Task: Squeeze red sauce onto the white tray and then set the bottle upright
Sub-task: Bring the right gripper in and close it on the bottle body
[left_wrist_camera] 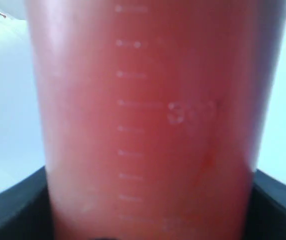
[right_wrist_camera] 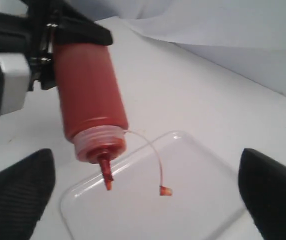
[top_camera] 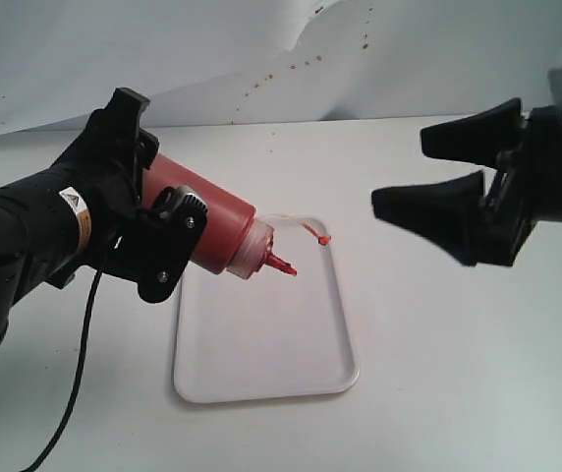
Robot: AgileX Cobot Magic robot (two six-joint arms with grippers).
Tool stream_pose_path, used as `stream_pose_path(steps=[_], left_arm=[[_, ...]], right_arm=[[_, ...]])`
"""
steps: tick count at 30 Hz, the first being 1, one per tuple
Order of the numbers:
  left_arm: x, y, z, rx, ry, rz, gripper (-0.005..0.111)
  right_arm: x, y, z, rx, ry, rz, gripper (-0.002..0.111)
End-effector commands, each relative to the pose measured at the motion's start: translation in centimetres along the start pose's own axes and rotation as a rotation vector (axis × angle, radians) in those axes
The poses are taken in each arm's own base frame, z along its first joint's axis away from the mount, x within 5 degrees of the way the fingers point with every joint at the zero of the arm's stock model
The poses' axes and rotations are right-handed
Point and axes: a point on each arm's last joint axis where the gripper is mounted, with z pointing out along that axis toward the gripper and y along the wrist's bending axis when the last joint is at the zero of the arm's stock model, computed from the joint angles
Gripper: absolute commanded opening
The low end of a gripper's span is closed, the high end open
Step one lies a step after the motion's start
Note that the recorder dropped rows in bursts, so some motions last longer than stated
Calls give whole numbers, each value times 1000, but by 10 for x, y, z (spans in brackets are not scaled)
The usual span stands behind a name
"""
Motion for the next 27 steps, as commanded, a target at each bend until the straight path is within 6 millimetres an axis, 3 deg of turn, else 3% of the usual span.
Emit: stream_pose_path(steps=[1,10,19,27], left_arm=[[1,8,-3,-39,11,9,0],[2,8,-3,-35,23,131,0],[3,8,-3,-35,37,135,0],[4,8,-3,-35,48,221,0]], right_arm=[[-4,22,23,-24,53,-171,105],[13,38,62,-37,158,-317,105],[33,30,91,-76,93,-104,105],[44,27,104,-113,42,-91,105]])
